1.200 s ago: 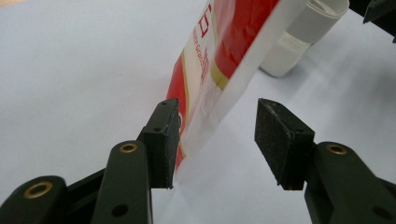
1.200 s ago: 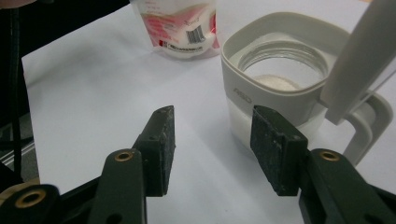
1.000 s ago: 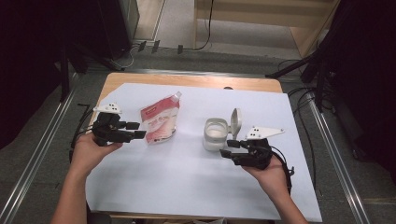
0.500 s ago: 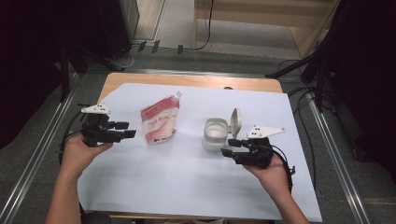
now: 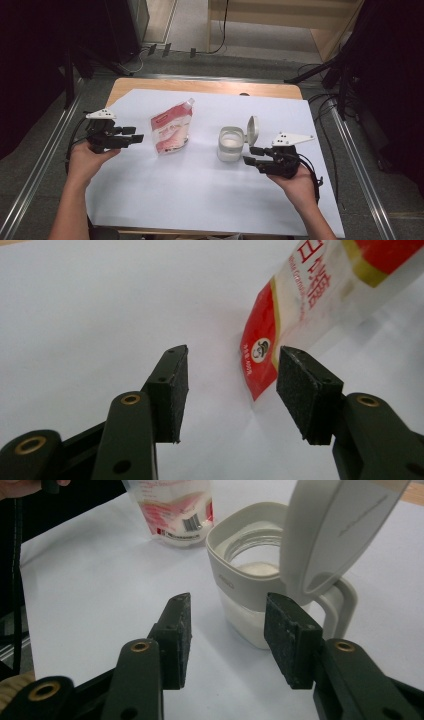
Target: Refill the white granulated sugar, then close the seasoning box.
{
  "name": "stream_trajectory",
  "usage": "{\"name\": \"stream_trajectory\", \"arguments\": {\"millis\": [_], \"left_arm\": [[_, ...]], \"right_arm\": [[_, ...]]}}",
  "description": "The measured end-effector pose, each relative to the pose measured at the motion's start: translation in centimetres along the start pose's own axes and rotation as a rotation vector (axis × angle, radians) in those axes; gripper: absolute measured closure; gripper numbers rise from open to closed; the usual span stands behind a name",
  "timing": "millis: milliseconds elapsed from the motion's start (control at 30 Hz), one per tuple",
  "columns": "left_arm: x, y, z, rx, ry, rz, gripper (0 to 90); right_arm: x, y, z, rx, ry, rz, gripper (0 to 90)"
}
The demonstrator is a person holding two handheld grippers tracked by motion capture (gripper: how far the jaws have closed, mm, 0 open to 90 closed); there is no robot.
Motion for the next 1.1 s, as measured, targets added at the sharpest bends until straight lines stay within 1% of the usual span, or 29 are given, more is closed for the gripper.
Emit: {"name": "stream_trajectory", "arguments": {"millis": [67,100,133,167,233,300,333,367,433,467,533,600,700,767,867,933,967,1033,1100], "left_arm": [[0.2,0.0,-0.1,-0.005,0.004,-0.005,47.8],[0.4,-0.1,-0.2,-0.006,0.0,-0.02,48.0],[0.6,-0.1,-0.2,-0.013,0.002,-0.016,48.0],[0.7,-0.1,-0.3,-0.012,-0.002,-0.03,48.0],[0.9,-0.1,-0.3,-0.01,-0.001,-0.023,48.2],[1.0,-0.1,-0.3,-0.02,-0.005,-0.025,48.1],[1.0,-0.1,-0.2,-0.019,-0.009,-0.025,47.6],[1.0,-0.1,-0.2,-0.019,-0.009,-0.025,47.5],[1.0,-0.1,-0.2,-0.009,-0.007,-0.029,47.7],[1.0,-0.1,-0.2,-0.011,-0.004,-0.03,47.9],[1.0,-0.1,-0.1,-0.011,-0.006,-0.028,47.9],[1.1,-0.1,-0.1,-0.013,-0.009,-0.028,47.8],[1.1,-0.2,-0.1,-0.003,-0.014,-0.03,47.9],[1.2,-0.2,-0.1,-0.001,-0.015,-0.033,48.0],[1.2,-0.2,-0.1,-0.004,-0.016,-0.034,47.9],[1.1,-0.2,0.0,-0.003,-0.017,-0.035,48.0],[1.0,-0.1,0.0,-0.003,-0.022,-0.029,48.0],[1.0,-0.1,0.1,-0.003,-0.02,-0.02,47.9],[1.0,-0.1,0.1,0.002,-0.019,-0.028,47.8]], "right_arm": [[-0.1,0.0,0.0,0.004,-0.002,-0.001,55.3],[-0.3,0.0,0.2,0.001,-0.005,0.0,55.3],[-0.4,0.1,0.3,0.006,-0.011,0.0,55.2],[-0.5,0.1,0.4,0.002,-0.017,0.004,55.2],[-0.8,0.2,0.6,0.001,-0.02,0.002,55.8],[-1.0,0.3,0.8,0.008,-0.019,0.002,57.2],[-1.3,0.3,1.1,0.013,-0.014,0.0,58.9],[-1.3,0.3,1.1,0.013,-0.014,0.0,58.9],[-1.5,0.3,1.5,0.018,-0.018,-0.004,60.7],[-1.7,0.3,1.7,0.019,-0.025,-0.002,62.2],[-1.7,0.3,1.8,0.022,-0.024,-0.001,63.1],[-1.8,0.3,2.0,0.024,-0.029,0.002,66.7],[-2.0,0.2,2.3,0.042,-0.024,0.002,70.2],[-2.1,0.2,2.6,0.041,-0.022,0.001,72.7],[-2.0,0.2,3.2,0.067,-0.018,-0.005,79.3],[-2.1,0.2,3.6,0.082,-0.024,-0.006,82.3],[-2.1,0.3,3.8,0.089,-0.026,-0.005,83.3],[-2.1,0.4,4.1,0.099,-0.03,0.001,86.4],[-2.2,0.7,4.4,0.107,-0.043,0.011,90.0]]}}
Point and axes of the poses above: each handheld gripper's, and its own axes: x roughly forward along the jaws, y roughly out of its top, z roughly to its right, the point moved 3 cm from there along x, roughly forward along the jaws, and after that the axes turned 6 degrees about y, right-handed, at the moved point
